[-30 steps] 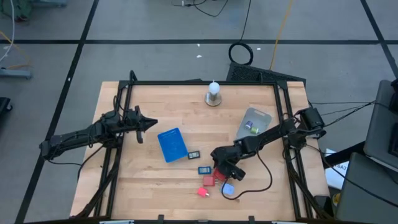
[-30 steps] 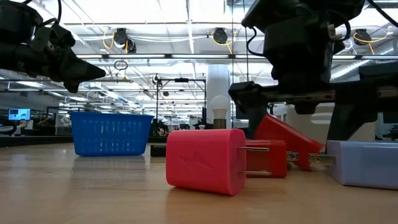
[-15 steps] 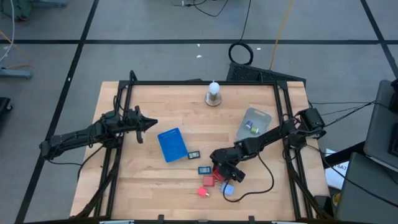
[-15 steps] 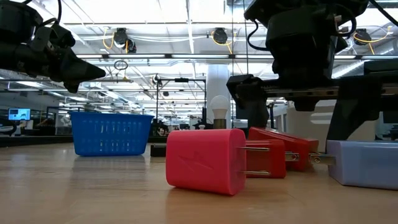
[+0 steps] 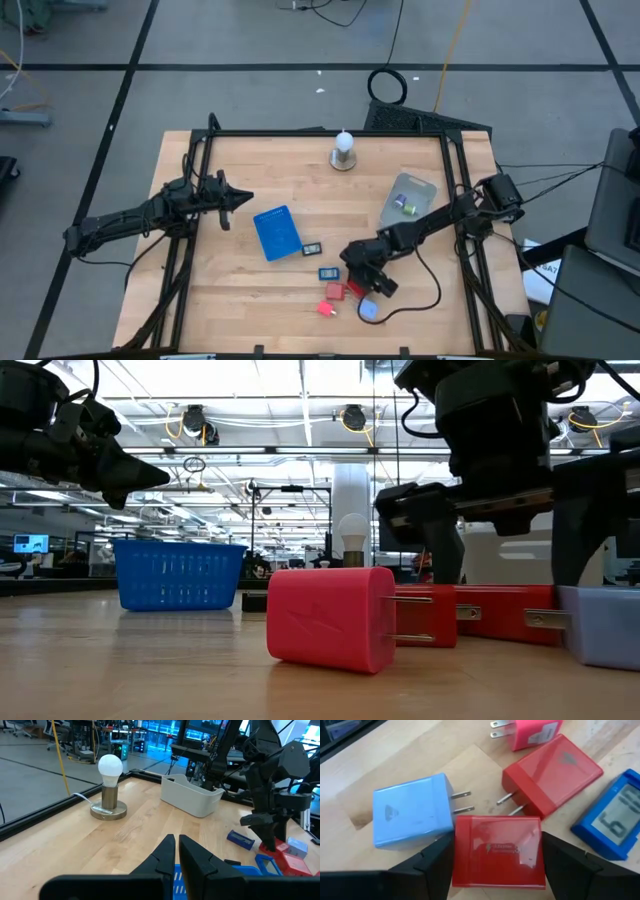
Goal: Pick & Place Office items
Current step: Put the right red changer adapter into the gray bin
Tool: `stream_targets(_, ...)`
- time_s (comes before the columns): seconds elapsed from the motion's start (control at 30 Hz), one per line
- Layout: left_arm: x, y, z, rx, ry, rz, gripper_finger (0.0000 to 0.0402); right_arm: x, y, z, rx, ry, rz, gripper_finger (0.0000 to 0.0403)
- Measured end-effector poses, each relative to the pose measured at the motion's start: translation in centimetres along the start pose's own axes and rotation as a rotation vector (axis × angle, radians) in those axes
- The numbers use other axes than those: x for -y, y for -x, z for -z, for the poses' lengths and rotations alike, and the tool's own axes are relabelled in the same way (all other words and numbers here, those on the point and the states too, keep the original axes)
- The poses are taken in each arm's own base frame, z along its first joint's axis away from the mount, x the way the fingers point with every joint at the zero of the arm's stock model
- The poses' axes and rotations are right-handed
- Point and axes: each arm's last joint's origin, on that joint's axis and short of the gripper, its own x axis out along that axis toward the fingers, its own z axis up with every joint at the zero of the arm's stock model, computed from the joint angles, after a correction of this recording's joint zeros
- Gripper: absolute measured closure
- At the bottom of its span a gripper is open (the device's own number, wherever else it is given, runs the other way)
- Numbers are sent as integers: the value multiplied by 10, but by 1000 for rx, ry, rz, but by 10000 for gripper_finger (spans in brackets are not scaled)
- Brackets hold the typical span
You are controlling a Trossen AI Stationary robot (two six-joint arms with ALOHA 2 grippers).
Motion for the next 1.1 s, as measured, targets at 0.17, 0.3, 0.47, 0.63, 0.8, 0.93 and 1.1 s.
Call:
stream_targets(0.17, 0, 0, 0, 0, 0, 0, 378, -4, -2, -1, -6, 6, -9, 160)
stream_targets(0.3, 0, 0, 0, 0, 0, 0, 378, -4, 1, -2, -15, -29, 9, 160)
stream_targets(0.47, 0, 0, 0, 0, 1, 0, 378, -11, 17, -13, 19, -18, 26, 160)
stream_targets(0.63, 0, 0, 0, 0, 4, 1, 378, -30, 50, -36, 102, 33, 67, 160)
stream_targets(0.8, 0, 0, 0, 0, 7, 1, 378, -54, 104, -64, 300, 67, 112, 160)
stream_targets(0.93, 0, 0, 0, 0, 10, 1, 378, -71, 156, -69, 429, 49, 226, 160)
stream_targets(1.1, 0, 0, 0, 0, 14, 2, 378, -88, 205, -46, 410, 12, 464, 160)
